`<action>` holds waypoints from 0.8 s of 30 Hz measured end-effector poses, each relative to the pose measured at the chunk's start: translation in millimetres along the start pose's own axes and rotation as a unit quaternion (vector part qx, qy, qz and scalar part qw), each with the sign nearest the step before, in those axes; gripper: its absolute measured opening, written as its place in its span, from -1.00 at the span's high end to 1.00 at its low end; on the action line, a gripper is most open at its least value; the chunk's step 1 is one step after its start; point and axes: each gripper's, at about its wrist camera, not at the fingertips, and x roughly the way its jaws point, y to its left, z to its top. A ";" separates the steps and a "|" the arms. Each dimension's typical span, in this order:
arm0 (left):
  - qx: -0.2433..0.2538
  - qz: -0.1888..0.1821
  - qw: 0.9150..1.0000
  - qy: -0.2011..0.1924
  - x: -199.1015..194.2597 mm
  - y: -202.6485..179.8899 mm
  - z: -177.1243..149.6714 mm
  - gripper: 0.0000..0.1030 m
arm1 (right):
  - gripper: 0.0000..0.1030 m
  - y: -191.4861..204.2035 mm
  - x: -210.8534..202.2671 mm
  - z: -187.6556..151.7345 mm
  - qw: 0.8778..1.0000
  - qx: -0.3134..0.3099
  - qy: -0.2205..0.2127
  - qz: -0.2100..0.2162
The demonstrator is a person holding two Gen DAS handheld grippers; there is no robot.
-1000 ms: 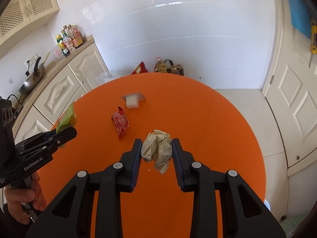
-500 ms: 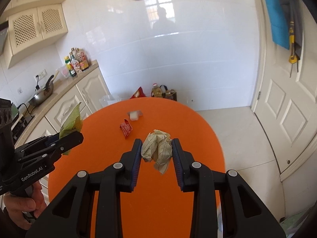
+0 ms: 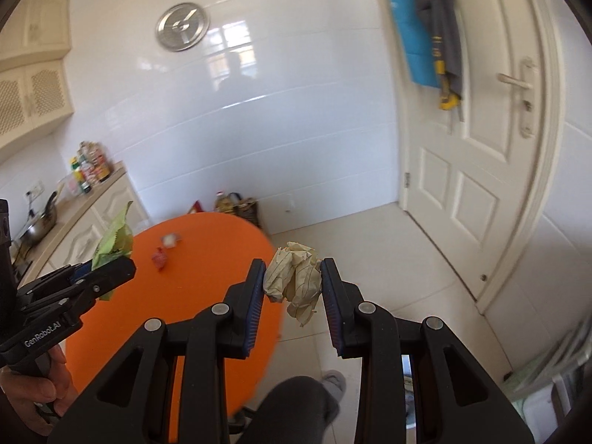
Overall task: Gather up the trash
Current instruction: 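Carry the green bag and beige paper to the blue bucket and release both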
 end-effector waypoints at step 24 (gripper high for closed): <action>0.039 -0.121 0.942 0.311 288.3 -72.1 -33.3 0.52 | 0.40 -222.7 89.8 -115.1 0.961 0.196 0.163 -0.109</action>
